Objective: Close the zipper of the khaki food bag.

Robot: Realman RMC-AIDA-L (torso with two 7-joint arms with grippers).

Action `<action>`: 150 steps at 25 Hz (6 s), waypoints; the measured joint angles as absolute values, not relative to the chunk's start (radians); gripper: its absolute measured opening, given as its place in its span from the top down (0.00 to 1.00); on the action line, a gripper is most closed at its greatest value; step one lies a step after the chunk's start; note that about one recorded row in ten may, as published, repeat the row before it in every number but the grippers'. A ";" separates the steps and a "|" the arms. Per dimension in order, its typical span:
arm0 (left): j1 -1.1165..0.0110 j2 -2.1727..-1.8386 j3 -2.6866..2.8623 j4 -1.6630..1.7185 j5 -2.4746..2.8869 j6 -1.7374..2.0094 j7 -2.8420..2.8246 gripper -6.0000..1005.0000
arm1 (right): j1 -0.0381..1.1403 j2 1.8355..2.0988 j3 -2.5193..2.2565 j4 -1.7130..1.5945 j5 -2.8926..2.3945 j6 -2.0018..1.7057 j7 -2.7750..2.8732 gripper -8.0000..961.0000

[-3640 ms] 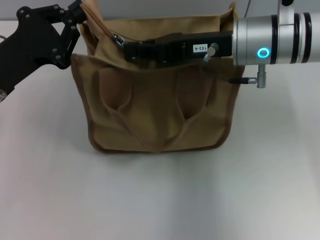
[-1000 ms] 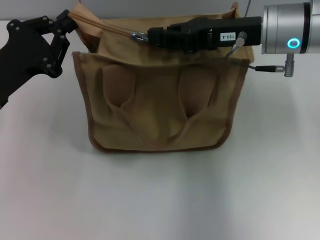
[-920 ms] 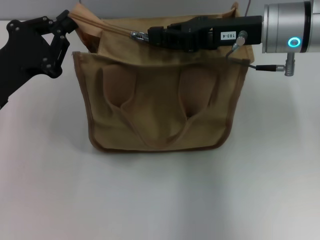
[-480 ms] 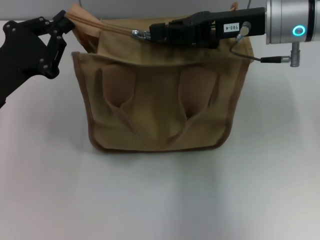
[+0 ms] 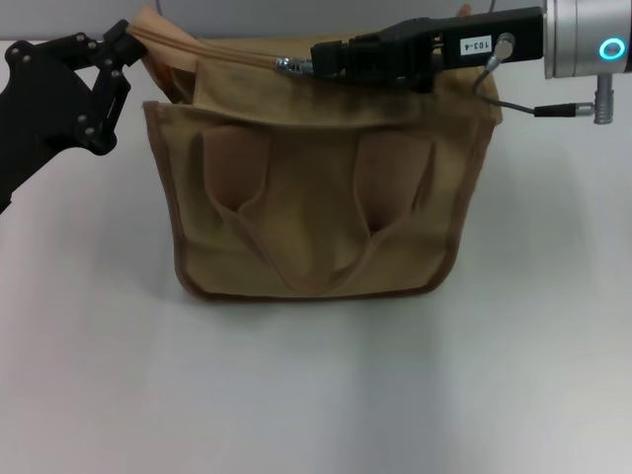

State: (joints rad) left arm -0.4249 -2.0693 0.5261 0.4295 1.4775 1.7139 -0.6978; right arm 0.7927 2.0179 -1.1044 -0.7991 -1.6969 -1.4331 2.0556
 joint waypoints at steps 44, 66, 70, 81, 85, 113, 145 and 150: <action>-0.429 -2.068 0.514 0.416 1.470 1.681 -0.698 0.97 | 0.762 1.990 -0.978 -0.792 -1.775 -1.511 2.080 0.99; -0.431 -2.069 0.514 0.414 1.460 1.676 -0.703 0.97 | 0.754 1.980 -0.927 -0.785 -1.772 -1.522 2.077 0.99; -0.430 -2.068 0.514 0.414 1.459 1.676 -0.703 0.97 | 0.754 1.978 -0.922 -0.785 -1.773 -1.527 2.085 0.99; -0.430 -2.068 0.514 0.414 1.459 1.675 -0.701 0.97 | 0.753 1.957 -0.922 -0.785 -1.776 -1.540 2.097 0.99; -0.430 -2.068 0.514 0.414 1.459 1.675 -0.702 0.97 | 0.752 1.954 -0.922 -0.785 -1.776 -1.544 2.101 0.99; -0.434 -2.066 0.514 0.414 1.458 1.663 -0.698 0.97 | 0.736 1.934 -0.838 -0.790 -1.843 -1.607 2.105 0.99; -0.407 -2.064 0.514 0.419 1.456 1.669 -0.799 0.97 | 0.590 1.957 -0.663 -0.760 -1.815 -1.804 1.889 0.63; -0.399 -2.041 0.525 0.429 1.469 1.670 -0.958 0.95 | 0.539 1.976 -0.663 -0.759 -1.769 -1.827 1.770 0.48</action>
